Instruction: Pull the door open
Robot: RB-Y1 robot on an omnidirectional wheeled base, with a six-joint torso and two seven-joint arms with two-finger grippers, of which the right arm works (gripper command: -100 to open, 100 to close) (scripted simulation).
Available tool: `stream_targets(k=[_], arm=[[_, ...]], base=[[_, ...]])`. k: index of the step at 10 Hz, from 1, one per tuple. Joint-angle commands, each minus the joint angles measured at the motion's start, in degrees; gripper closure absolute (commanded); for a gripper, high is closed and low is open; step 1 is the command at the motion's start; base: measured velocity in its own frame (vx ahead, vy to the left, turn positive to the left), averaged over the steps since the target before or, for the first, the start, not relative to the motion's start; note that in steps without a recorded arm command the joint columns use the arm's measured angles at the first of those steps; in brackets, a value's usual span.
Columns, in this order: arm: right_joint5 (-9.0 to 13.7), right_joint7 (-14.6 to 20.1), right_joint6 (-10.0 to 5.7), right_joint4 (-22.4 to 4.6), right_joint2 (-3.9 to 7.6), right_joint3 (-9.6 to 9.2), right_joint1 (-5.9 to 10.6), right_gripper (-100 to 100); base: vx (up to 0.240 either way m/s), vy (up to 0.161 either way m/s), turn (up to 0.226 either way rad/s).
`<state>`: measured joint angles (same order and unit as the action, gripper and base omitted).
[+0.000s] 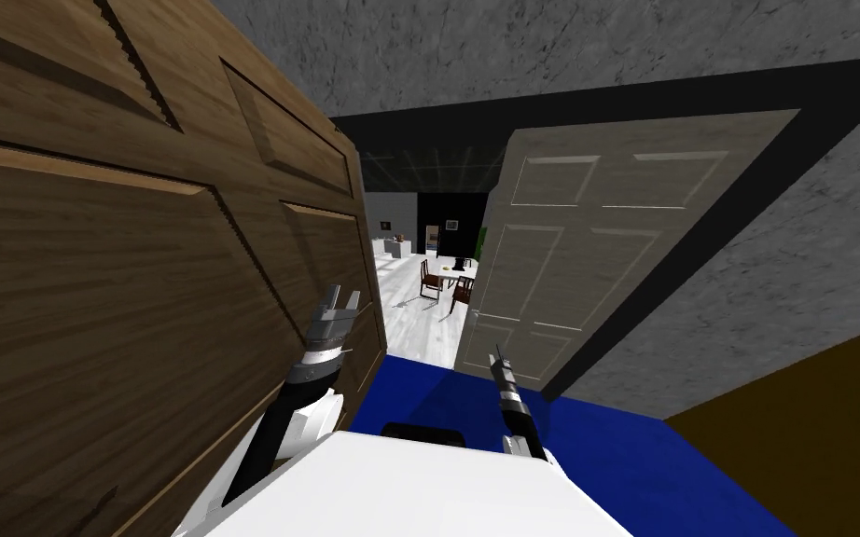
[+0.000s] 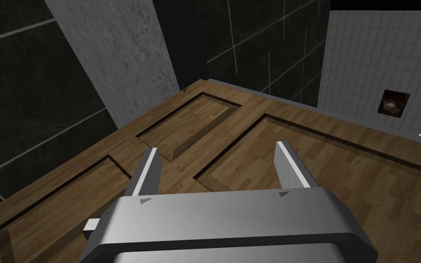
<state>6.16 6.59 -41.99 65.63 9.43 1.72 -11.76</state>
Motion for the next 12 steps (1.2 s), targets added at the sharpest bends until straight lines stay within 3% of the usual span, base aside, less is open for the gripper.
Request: stream_targets(k=[1,10,12], arm=[[0.05,-0.19,-0.15,-2.46,0.15,0.09,0.70,-100],[0.25,-0.43,-1.92,-12.07,0.87,0.42,3.34,-100],[0.54,0.08,-2.51,-12.43,1.41,0.90,3.20,-100]], base=[[0.165,-0.010,0.058],[0.116,-0.017,0.039],[0.092,0.004,0.045]])
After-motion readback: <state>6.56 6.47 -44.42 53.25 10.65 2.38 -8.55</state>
